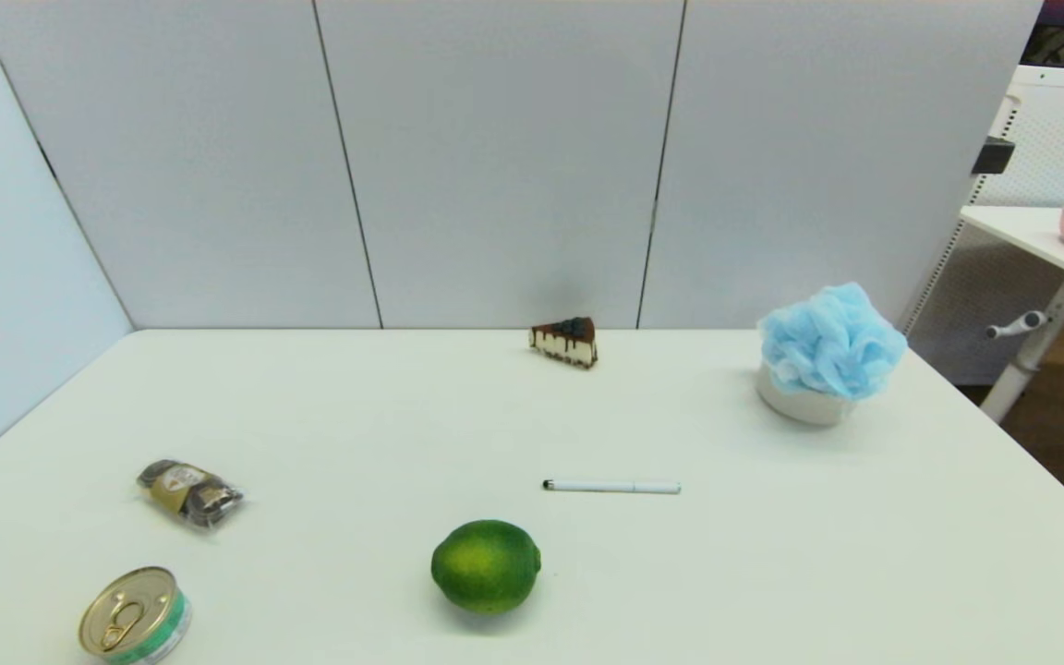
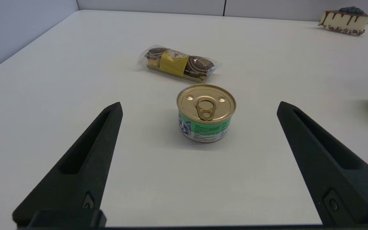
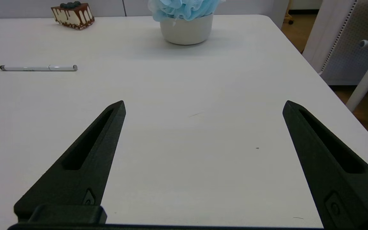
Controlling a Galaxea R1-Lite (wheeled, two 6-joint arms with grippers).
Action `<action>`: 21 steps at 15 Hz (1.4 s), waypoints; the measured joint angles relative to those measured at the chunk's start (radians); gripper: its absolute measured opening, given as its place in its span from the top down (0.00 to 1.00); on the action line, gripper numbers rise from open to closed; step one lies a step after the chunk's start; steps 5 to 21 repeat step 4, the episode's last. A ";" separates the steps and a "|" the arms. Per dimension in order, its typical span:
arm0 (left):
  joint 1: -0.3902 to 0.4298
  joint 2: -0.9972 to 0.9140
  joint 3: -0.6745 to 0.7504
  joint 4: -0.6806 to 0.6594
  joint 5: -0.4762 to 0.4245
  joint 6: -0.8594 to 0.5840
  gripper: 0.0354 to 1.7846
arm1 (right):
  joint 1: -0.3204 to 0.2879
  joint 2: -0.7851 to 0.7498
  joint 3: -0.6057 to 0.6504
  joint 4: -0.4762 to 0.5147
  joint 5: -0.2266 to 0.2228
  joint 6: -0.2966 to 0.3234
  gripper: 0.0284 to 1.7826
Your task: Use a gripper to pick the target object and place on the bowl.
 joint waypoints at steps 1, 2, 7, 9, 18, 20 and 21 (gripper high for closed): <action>0.000 0.000 0.000 0.000 0.000 0.000 0.04 | 0.000 0.000 0.000 0.000 0.000 -0.002 0.05; 0.000 0.000 0.000 0.000 0.000 0.000 0.04 | 0.000 0.000 0.000 -0.001 0.000 -0.001 0.05; 0.000 0.000 0.000 0.000 0.000 0.000 0.04 | 0.000 0.000 0.000 -0.001 0.001 -0.003 0.05; 0.000 0.000 0.000 0.000 0.000 0.000 0.04 | 0.000 0.000 0.000 -0.001 0.001 -0.003 0.05; 0.000 0.000 0.000 0.000 0.000 0.000 0.04 | 0.000 0.000 0.000 -0.001 0.001 -0.003 0.05; 0.000 0.000 0.000 0.000 0.000 0.000 0.04 | 0.000 0.000 0.000 -0.001 0.001 -0.003 0.05; 0.000 0.000 0.000 0.000 0.000 0.000 0.04 | 0.000 0.000 0.000 -0.001 0.001 -0.003 0.05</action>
